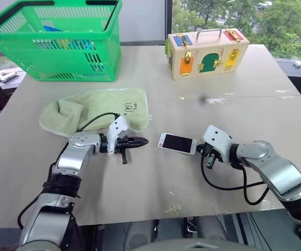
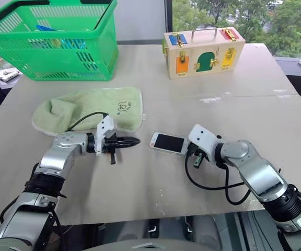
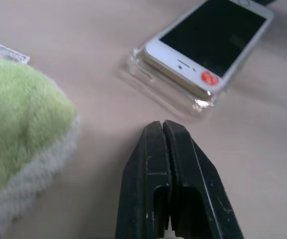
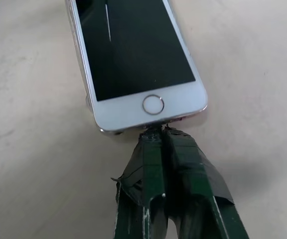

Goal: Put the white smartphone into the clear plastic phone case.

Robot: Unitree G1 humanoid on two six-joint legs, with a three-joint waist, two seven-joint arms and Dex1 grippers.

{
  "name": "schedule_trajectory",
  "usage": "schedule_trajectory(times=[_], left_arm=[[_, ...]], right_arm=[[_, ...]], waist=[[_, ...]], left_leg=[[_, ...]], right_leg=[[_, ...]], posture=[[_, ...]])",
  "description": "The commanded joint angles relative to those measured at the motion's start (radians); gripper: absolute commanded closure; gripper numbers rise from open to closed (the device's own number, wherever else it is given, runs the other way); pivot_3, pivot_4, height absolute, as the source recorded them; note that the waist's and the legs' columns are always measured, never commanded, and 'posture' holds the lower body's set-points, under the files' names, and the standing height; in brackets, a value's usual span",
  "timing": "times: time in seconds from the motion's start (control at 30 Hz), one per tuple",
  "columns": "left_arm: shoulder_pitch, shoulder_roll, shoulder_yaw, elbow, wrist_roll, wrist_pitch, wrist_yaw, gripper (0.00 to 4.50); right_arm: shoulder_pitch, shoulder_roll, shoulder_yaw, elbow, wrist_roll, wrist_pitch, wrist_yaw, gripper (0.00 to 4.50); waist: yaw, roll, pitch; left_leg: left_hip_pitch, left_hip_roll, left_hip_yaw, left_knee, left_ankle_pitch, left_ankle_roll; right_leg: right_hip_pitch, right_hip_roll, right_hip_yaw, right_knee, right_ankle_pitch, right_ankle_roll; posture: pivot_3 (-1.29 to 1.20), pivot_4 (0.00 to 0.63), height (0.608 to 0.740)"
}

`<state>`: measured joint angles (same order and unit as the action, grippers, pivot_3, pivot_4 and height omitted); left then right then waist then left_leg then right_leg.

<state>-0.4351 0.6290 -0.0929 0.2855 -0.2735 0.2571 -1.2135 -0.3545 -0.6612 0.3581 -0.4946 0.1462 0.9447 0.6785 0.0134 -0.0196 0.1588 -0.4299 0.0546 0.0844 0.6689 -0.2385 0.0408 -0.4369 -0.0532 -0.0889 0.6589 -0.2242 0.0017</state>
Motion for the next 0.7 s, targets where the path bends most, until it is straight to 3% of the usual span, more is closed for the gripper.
schedule_trajectory(times=[0.03,0.33,0.7], left_arm=[[-0.01,0.005,0.001,-0.034,0.014,0.001,0.018,4.46],[0.012,-0.031,-0.034,-0.143,0.012,0.051,0.043,4.46],[0.052,-0.024,-0.031,-0.261,-0.004,0.15,0.055,4.46]], right_arm=[[-0.01,-0.001,-0.008,-0.009,-0.003,-0.024,0.0,4.5],[-0.033,0.01,0.018,0.0,-0.005,-0.031,0.013,4.5],[-0.218,0.112,0.201,0.195,-0.058,-0.1,0.114,4.5]], waist=[[-0.001,0.0,0.0],[0.001,0.0,0.0],[-0.034,-0.002,0.0]], left_leg=[[-0.001,0.0,0.0,0.0,0.0,0.0],[-0.001,0.0,0.001,0.001,0.0,0.0],[0.005,0.003,0.002,0.001,0.0,0.0]], right_leg=[[-0.001,0.001,0.0,0.0,0.0,0.0],[-0.002,0.001,-0.001,0.002,0.0,0.0],[0.001,0.005,0.002,0.004,0.0,0.0]], posture=[[0.0,0.15,0.74],[0.0,0.15,0.74],[0.0,0.15,0.74]])
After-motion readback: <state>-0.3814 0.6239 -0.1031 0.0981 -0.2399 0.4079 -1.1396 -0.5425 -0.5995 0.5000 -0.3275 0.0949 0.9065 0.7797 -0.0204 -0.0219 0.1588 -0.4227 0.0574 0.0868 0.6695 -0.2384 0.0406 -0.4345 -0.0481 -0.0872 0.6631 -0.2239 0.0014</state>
